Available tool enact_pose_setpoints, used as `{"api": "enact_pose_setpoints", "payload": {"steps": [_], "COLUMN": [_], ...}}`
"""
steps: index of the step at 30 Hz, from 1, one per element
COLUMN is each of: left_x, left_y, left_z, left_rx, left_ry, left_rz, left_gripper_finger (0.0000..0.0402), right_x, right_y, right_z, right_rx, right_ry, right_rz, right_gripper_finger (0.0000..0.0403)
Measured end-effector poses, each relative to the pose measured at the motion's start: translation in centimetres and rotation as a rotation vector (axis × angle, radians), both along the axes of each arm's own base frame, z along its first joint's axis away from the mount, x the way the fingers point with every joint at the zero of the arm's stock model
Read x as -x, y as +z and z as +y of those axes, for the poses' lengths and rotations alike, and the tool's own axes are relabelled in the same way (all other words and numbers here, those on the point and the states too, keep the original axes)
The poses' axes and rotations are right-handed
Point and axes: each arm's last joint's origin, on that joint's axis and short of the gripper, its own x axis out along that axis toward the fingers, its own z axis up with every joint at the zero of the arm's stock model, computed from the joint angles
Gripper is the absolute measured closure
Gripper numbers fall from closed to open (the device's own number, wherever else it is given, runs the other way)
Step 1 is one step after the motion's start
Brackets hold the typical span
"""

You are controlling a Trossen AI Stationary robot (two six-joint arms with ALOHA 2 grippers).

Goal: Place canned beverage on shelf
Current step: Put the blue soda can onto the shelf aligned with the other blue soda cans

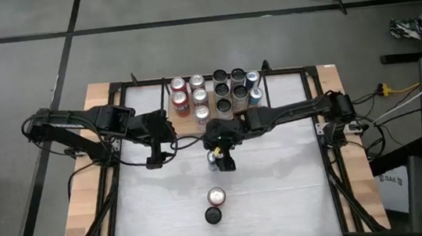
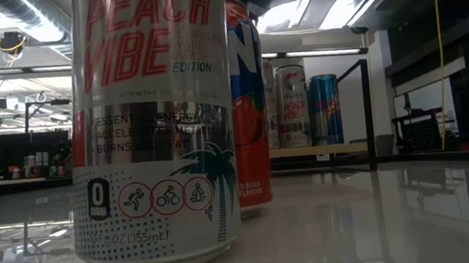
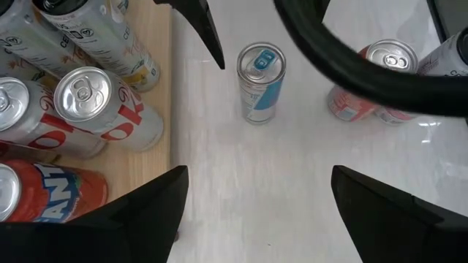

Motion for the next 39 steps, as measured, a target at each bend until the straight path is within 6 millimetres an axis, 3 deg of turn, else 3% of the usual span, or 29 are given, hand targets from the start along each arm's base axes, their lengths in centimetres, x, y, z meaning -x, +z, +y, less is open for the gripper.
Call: {"api": "enact_pose_setpoints", "payload": {"steps": [11, 26, 39], "left_x": [0.0, 0.0, 0.0], "left_y": [0.0, 0.0, 0.0], "left_z": [0.0, 0.0, 0.0], "left_rx": [0.0, -0.001, -0.001], "left_ry": [0.0, -0.001, -0.001], "left_rz": [0.0, 0.002, 0.002], "left_gripper_finger": [0.0074, 0.0074, 0.0074], "right_x": [-0.1, -1.2, -1.3], "right_y": [-0.2, -3.7, -4.0], "right_z": [0.0, 0.1, 0.1], "right_rx": [-0.02, -0.007, -0.005], "right_ry": [-0.03, -0.048, -0.048], "right_rz": [0.025, 0.142, 0.148], "right_gripper_finger": [0.004, 0.004, 0.004]}}
